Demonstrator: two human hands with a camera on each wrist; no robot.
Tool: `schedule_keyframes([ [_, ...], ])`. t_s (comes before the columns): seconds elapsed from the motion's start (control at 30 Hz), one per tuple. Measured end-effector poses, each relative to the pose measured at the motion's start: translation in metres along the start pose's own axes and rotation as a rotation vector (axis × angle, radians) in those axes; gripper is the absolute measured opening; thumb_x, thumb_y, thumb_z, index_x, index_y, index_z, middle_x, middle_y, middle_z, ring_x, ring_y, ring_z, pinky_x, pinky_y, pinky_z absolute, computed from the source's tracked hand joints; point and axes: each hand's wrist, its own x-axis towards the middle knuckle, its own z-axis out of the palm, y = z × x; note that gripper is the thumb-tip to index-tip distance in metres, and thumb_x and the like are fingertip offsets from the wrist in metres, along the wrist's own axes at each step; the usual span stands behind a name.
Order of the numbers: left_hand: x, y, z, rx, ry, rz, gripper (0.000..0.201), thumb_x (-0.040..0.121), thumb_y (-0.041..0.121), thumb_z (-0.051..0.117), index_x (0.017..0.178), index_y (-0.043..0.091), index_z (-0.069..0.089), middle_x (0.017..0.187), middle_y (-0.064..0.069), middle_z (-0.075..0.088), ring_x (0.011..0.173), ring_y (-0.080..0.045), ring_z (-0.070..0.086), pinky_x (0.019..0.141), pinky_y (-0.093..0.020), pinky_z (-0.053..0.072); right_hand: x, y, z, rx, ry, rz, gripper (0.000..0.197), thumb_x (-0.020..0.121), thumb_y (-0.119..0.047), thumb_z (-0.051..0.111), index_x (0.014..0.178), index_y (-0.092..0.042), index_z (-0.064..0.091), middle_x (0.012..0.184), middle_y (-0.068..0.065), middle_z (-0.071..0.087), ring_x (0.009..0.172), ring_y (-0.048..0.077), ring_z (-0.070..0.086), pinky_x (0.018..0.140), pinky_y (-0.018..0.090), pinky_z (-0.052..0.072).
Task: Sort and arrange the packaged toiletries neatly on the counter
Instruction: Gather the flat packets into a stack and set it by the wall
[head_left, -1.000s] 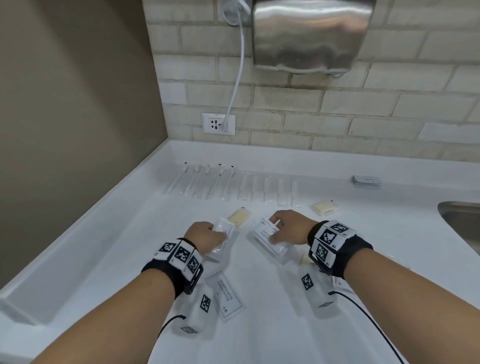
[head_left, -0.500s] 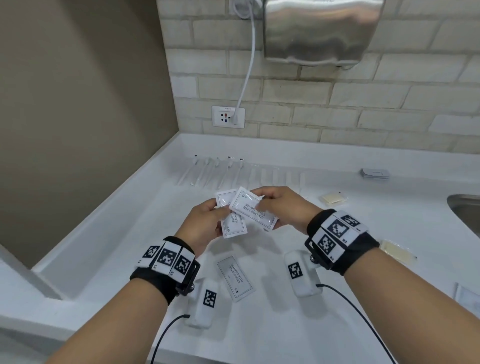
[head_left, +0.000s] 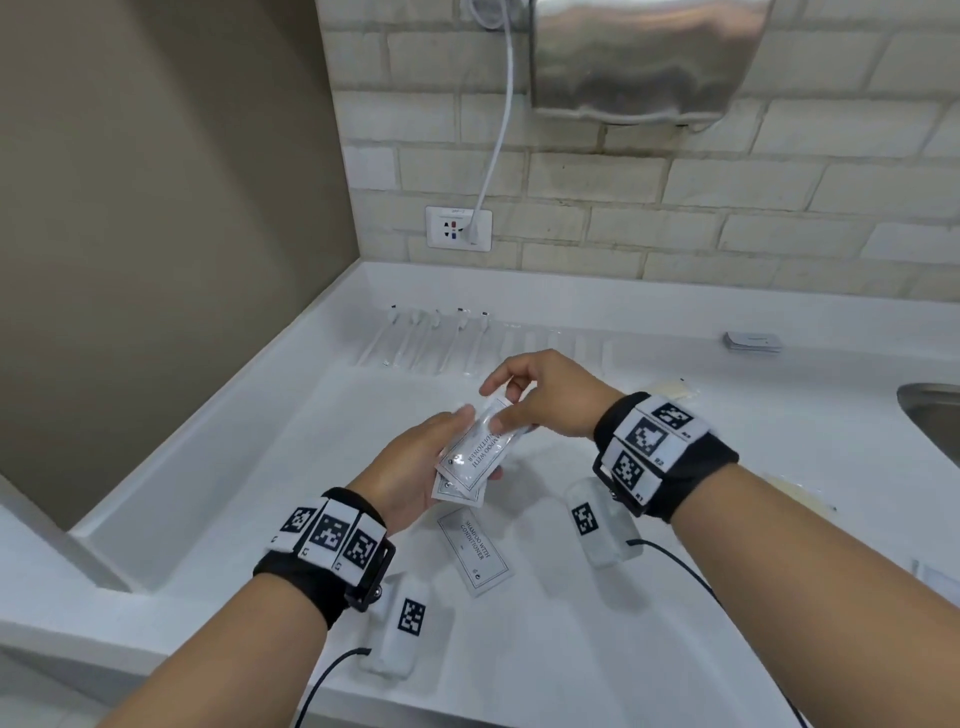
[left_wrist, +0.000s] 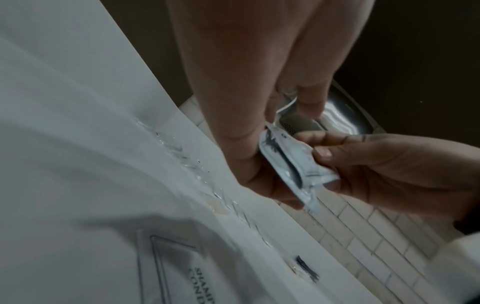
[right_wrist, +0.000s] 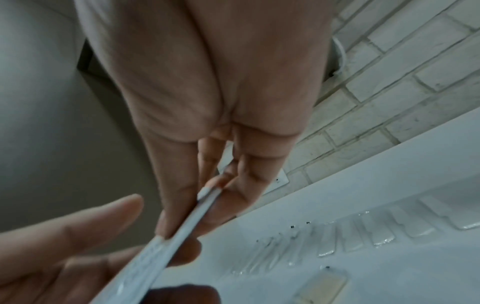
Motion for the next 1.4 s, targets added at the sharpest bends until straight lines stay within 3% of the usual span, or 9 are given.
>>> schedule_keyframes([
  [0.17, 0.001, -0.009, -0.008, 0.097, 0.042, 0.033, 0.027, 0.101, 0.011, 0.043, 0.127, 0.008, 0.051, 0.103, -0.017, 0.072, 0.083, -0.031, 0.070, 0.081, -0.043, 0.053, 0.006, 0.013, 0.016, -0.021, 0.206, 0.093, 0.037, 0.070, -0.021, 0.083, 0.098, -0.014, 0.060, 0.081, -0.002, 0.056, 0.064, 0.014, 0.056, 0.057, 0.026, 0.048],
  [0.3, 0.000, -0.007, -0.014, 0.051, 0.127, 0.052, 0.029, 0.101, 0.007, 0.040, 0.129, 0.008, 0.048, 0.105, -0.016, 0.070, 0.087, -0.032, 0.071, 0.083, -0.047, 0.055, -0.004, 0.018, 0.031, -0.244, -0.068, 0.279, 0.015, 0.082, -0.021, 0.070, 0.086, -0.009, 0.061, 0.081, 0.009, 0.064, 0.076, 0.026, 0.063, 0.075, 0.037, 0.055],
  [0.47, 0.004, 0.001, -0.014, 0.002, 0.194, 0.105, 0.034, 0.098, 0.003, 0.034, 0.130, 0.006, 0.045, 0.111, -0.016, 0.068, 0.089, -0.031, 0.070, 0.076, -0.043, 0.057, -0.019, 0.023, 0.078, -0.476, -0.231, 0.373, 0.043, 0.065, -0.050, 0.079, 0.071, -0.012, 0.060, 0.064, -0.001, 0.056, 0.059, 0.017, 0.055, 0.054, 0.023, 0.045],
  [0.8, 0.016, 0.003, 0.013, -0.055, 0.167, 0.133, 0.027, 0.095, 0.005, 0.033, 0.108, 0.015, 0.054, 0.107, -0.016, 0.070, 0.086, -0.027, 0.067, 0.080, -0.041, 0.052, -0.027, 0.034, 0.085, -0.550, -0.320, 0.354, 0.028, 0.079, -0.020, 0.075, 0.069, -0.006, 0.052, 0.073, 0.005, 0.053, 0.074, 0.022, 0.052, 0.053, 0.023, 0.039],
  [0.9, 0.021, -0.003, 0.025, -0.037, 0.126, 0.115, 0.021, 0.097, 0.010, 0.041, 0.109, 0.018, 0.057, 0.106, -0.015, 0.071, 0.084, -0.025, 0.068, 0.084, -0.042, 0.050, -0.044, 0.047, 0.064, -0.428, -0.201, 0.379, 0.017, 0.089, -0.008, 0.057, 0.104, -0.001, 0.054, 0.097, 0.009, 0.054, 0.092, 0.025, 0.053, 0.064, 0.025, 0.041],
  [1.0, 0.029, -0.009, 0.044, 0.046, 0.091, 0.086, 0.020, 0.096, 0.014, 0.053, 0.115, 0.016, 0.057, 0.104, -0.011, 0.071, 0.084, -0.023, 0.070, 0.081, -0.039, 0.052, -0.064, 0.065, 0.030, -0.214, 0.003, 0.447, 0.017, 0.090, -0.008, 0.051, 0.103, -0.008, 0.040, 0.084, -0.001, 0.045, 0.083, 0.020, 0.049, 0.054, 0.021, 0.035],
  [1.17, 0.047, -0.022, 0.099, 0.247, -0.038, 0.032, 0.037, 0.080, 0.020, 0.077, 0.111, 0.013, 0.058, 0.094, -0.003, 0.069, 0.074, -0.014, 0.071, 0.055, -0.024, 0.053, -0.096, 0.107, -0.034, -0.012, 0.289, 0.652, 0.034, 0.085, -0.007, 0.055, 0.116, -0.001, 0.042, 0.116, 0.018, 0.059, 0.093, 0.031, 0.063, 0.061, 0.031, 0.045],
  [1.3, 0.056, -0.037, 0.154, 0.392, -0.048, 0.027, 0.038, 0.070, 0.012, 0.085, 0.100, 0.008, 0.062, 0.082, -0.008, 0.070, 0.072, -0.021, 0.069, 0.062, -0.030, 0.055, -0.148, 0.137, -0.089, -0.022, 0.498, 0.791, 0.026, 0.086, -0.018, 0.056, 0.106, -0.007, 0.044, 0.092, 0.012, 0.058, 0.065, 0.021, 0.054, 0.045, 0.023, 0.037],
  [1.4, 0.065, -0.049, 0.190, 0.533, 0.007, 0.049, 0.039, 0.062, 0.010, 0.086, 0.093, 0.006, 0.063, 0.082, -0.009, 0.073, 0.072, -0.024, 0.070, 0.064, -0.034, 0.057, -0.192, 0.162, -0.125, -0.170, 0.512, 0.959, 0.028, 0.084, -0.021, 0.064, 0.069, -0.013, 0.042, 0.065, 0.003, 0.051, 0.051, 0.015, 0.045, 0.043, 0.023, 0.035],
])
